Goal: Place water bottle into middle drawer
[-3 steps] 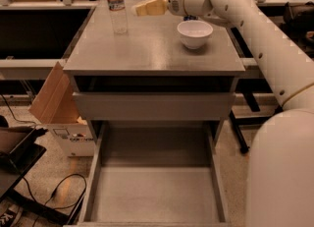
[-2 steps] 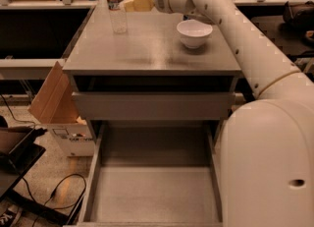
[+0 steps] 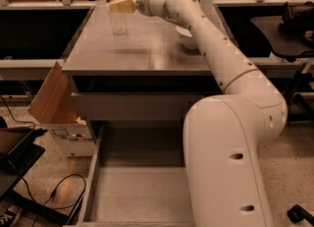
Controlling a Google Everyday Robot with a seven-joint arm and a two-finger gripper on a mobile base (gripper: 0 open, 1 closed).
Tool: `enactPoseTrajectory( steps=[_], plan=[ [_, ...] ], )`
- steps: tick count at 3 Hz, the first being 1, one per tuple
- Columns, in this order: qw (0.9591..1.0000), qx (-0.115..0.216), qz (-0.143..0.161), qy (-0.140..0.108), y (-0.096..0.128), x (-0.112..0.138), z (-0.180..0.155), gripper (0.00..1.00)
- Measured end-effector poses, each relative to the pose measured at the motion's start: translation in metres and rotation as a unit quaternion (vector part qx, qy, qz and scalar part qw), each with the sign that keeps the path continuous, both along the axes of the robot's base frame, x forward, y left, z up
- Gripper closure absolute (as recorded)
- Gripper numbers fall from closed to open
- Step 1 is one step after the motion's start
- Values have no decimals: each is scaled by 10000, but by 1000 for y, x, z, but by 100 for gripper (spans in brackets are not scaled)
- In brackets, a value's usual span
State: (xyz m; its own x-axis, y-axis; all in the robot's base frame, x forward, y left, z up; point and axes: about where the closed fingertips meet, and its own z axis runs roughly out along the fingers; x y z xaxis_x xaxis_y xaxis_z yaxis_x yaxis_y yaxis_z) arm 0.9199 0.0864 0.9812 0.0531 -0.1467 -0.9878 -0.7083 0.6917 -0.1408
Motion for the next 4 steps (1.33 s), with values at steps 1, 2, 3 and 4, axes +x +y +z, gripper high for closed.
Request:
enactPoseTrajectory(
  steps=[1, 2, 3, 4],
  plan=[
    [9997, 217, 44, -43, 29, 20, -6, 0],
    [9990, 401, 163, -55, 55, 29, -5, 0],
    [9990, 365, 240, 66, 76, 34, -12, 23],
    [9993, 245, 236, 164, 84, 36, -19, 46]
  ],
)
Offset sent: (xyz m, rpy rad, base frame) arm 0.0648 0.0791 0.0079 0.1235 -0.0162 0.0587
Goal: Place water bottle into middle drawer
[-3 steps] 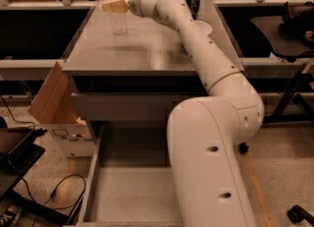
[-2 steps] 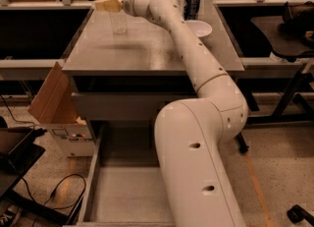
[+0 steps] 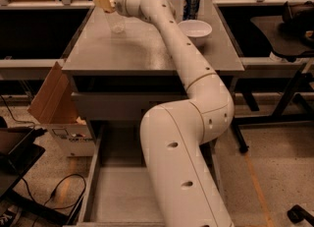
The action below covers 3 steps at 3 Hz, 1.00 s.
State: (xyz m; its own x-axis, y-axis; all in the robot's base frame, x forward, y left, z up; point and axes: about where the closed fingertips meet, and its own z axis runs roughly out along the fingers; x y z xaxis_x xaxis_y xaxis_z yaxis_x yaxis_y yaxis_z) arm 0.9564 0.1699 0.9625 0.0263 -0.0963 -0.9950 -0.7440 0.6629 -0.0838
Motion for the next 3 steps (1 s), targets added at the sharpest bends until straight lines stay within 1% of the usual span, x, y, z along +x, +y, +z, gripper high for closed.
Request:
enactPoseTrajectory(
  steps=[1, 2, 3],
  plan=[
    [10000, -3, 16, 11, 3, 0, -2, 77],
    [10000, -6, 30, 20, 6, 0, -3, 99],
    [10000, -7, 35, 23, 7, 0, -4, 100]
  ],
)
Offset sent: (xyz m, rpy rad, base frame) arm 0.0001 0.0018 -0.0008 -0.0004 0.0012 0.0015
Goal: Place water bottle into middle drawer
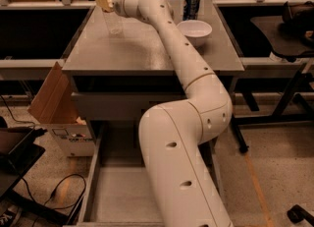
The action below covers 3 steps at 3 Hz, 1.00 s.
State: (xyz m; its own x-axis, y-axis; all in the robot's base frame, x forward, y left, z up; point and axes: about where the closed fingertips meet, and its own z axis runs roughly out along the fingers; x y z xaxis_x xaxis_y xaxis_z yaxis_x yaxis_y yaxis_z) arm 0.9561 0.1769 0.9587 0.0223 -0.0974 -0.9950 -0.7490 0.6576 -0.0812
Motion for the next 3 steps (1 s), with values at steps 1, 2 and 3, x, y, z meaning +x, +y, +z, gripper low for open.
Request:
enactPoseTrajectory(
  steps=[1, 2, 3],
  plan=[
    [9997, 27, 254, -13, -7, -22, 23, 100],
    [9989, 116, 456, -83, -17, -59, 60, 100],
    [9972, 456, 330, -497, -65, -109, 129, 100]
  ],
)
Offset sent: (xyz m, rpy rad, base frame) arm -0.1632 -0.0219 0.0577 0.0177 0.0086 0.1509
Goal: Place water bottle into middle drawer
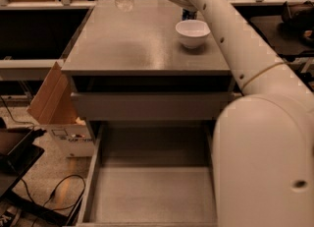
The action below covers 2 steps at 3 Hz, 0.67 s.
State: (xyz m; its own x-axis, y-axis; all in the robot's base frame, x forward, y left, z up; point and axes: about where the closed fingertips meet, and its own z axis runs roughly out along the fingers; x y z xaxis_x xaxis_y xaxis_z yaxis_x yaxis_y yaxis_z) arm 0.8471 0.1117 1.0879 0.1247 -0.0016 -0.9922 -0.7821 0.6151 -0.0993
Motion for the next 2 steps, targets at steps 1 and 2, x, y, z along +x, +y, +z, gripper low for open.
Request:
enactPoseTrajectory(
  steps=[1, 2],
  plan=[
    [9964, 305, -422, -672, -55, -86, 84, 100],
    [9927, 464, -681, -885, -67, -158, 115, 100]
  ],
)
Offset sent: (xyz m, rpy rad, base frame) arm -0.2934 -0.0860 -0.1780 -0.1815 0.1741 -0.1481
